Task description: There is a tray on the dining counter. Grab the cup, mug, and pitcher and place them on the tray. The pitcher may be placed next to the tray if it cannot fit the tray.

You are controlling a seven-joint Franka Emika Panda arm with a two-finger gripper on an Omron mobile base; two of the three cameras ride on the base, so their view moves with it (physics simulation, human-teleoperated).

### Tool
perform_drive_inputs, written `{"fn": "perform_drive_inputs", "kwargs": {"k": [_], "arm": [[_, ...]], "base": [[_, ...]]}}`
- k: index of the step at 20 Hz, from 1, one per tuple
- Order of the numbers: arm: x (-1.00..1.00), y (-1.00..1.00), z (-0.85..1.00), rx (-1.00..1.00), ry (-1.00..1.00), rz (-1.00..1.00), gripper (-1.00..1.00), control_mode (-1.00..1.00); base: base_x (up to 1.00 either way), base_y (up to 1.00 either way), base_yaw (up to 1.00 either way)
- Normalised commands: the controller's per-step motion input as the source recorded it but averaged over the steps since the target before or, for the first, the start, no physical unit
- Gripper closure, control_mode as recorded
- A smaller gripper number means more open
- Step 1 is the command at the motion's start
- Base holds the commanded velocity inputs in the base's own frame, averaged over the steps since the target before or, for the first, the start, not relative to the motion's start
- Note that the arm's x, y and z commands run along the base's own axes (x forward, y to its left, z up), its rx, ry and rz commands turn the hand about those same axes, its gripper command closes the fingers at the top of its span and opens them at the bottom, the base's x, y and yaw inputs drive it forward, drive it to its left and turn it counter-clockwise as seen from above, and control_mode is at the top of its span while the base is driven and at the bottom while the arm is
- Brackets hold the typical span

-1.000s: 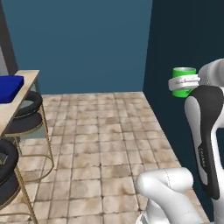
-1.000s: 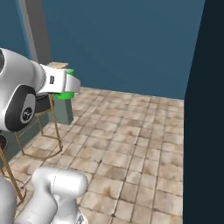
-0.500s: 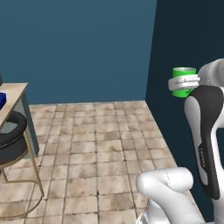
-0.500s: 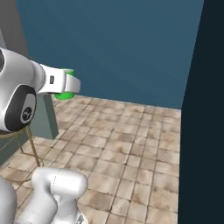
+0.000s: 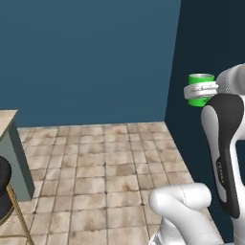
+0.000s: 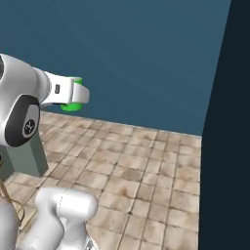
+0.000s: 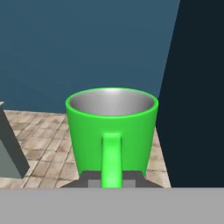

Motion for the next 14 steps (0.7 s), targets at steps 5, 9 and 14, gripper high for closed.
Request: {"fn": "perform_drive_inputs", "kwargs": {"k": [5,9,14], "arm": [[0.00,0.00,0.00,0.00,0.00,0.00,1.00,1.00],[0.00,0.00,0.00,0.00,0.00,0.00,1.00,1.00],[0.00,0.00,0.00,0.00,0.00,0.00,1.00,1.00]], "base": [[1.00,-0.21,0.07],[1.00,-0.13,0.72],[1.00,-0.20,0.99]]}}
